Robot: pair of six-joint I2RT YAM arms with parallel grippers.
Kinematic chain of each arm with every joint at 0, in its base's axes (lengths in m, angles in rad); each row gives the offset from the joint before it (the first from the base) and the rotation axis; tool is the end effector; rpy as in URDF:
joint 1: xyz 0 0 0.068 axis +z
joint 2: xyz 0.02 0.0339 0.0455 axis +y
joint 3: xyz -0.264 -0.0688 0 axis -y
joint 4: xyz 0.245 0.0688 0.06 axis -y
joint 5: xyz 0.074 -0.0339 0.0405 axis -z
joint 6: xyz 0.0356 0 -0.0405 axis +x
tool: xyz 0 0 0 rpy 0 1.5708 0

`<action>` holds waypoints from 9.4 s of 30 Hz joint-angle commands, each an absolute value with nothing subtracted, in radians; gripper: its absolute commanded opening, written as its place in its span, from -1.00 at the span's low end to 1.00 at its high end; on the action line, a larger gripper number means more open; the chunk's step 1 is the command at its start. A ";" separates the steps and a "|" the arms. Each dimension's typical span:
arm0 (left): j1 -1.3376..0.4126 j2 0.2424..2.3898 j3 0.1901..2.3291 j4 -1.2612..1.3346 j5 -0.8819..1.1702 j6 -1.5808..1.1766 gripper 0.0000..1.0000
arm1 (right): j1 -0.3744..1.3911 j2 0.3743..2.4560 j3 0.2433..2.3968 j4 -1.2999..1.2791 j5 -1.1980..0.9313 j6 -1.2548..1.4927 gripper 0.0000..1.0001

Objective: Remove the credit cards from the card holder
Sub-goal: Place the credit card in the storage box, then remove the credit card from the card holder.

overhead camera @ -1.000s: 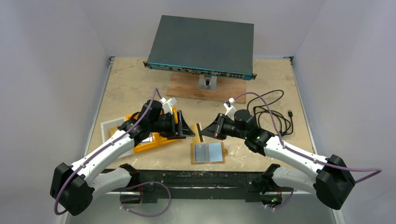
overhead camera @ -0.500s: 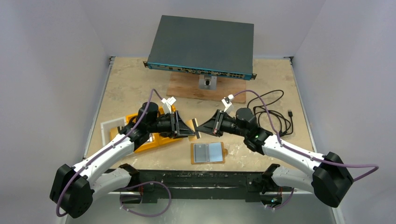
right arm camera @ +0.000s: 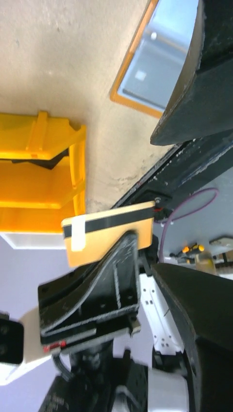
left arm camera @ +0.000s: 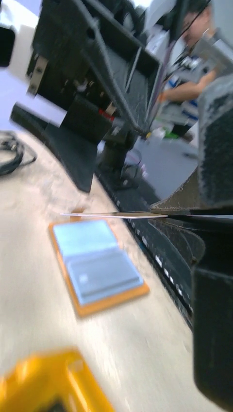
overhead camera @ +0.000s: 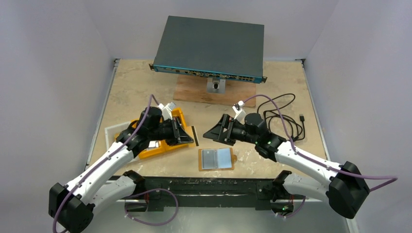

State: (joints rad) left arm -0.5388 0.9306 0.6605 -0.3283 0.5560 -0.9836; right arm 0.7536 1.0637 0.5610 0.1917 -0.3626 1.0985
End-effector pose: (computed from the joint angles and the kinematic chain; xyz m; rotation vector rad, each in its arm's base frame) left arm 0.1625 -0.1190 0.2590 -0.1786 2.4527 -1.3890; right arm 0.1646 0.1717 0.2460 0.0873 2.2024 1.5136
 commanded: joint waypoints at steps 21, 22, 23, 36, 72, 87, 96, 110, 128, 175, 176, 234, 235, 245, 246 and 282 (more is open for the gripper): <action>-0.167 1.159 1.024 -1.292 -0.650 -0.752 -1.00 | 0.756 1.037 0.704 -0.132 -0.195 0.791 0.97; -0.138 1.185 1.025 -1.285 -0.656 -0.743 -1.00 | 0.755 1.037 0.709 -0.138 -0.196 0.784 0.98; -0.114 1.205 1.026 -1.275 -0.661 -0.735 -1.00 | 0.755 1.038 0.713 -0.144 -0.196 0.780 0.98; 0.000 1.458 1.056 -1.199 -0.721 -0.770 -1.00 | 0.756 1.039 0.711 -0.162 -0.251 0.754 0.98; -0.385 0.942 0.788 -0.716 0.347 -0.704 0.60 | 1.009 1.241 0.709 -0.277 0.181 0.946 0.69; -0.427 0.969 0.721 -0.648 0.427 -0.692 0.59 | 1.114 1.570 0.912 -0.415 0.306 1.042 -0.08; -0.496 1.016 0.730 -0.613 0.385 -0.728 0.59 | 1.117 1.575 0.924 -0.443 0.313 1.001 -0.05; -0.601 1.130 0.744 -0.550 0.360 -0.784 0.59 | 1.095 1.598 0.823 -0.294 0.194 0.989 -0.16; -0.701 1.357 0.680 -0.290 0.421 -0.903 -0.15 | 0.994 1.517 0.604 -0.078 0.025 1.004 -0.87; -0.782 1.558 0.711 -0.291 0.292 -0.917 -0.60 | 0.931 1.330 0.554 -0.109 -0.002 0.997 -0.59; -0.783 1.558 0.712 -0.295 0.291 -0.916 -0.61 | 0.931 1.335 0.554 -0.109 -0.002 0.996 -0.61; -0.953 1.787 1.080 -0.270 0.399 -0.963 -0.77 | 0.931 0.864 0.598 -0.494 0.239 1.034 -0.50; -0.957 1.805 1.089 -0.268 0.402 -0.964 -0.77 | 0.931 0.864 0.600 -0.502 0.239 1.034 -0.50; -0.957 1.753 1.076 -0.314 0.353 -0.951 -0.72 | 0.931 0.921 0.600 -0.447 0.165 1.020 -0.48; -0.955 1.732 1.074 -0.333 0.337 -0.941 -0.70 | 0.931 0.930 0.601 -0.431 0.149 1.015 -0.48; -0.807 1.469 0.733 -0.320 0.245 -0.885 -0.74 | 0.931 1.383 0.528 0.090 -0.135 1.021 -0.45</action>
State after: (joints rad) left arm -0.8116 1.4540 0.7460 -0.3893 0.2283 -0.8948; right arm 0.9337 1.3663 0.5449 0.0181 -0.1131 1.0084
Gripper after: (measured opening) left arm 0.137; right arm 0.276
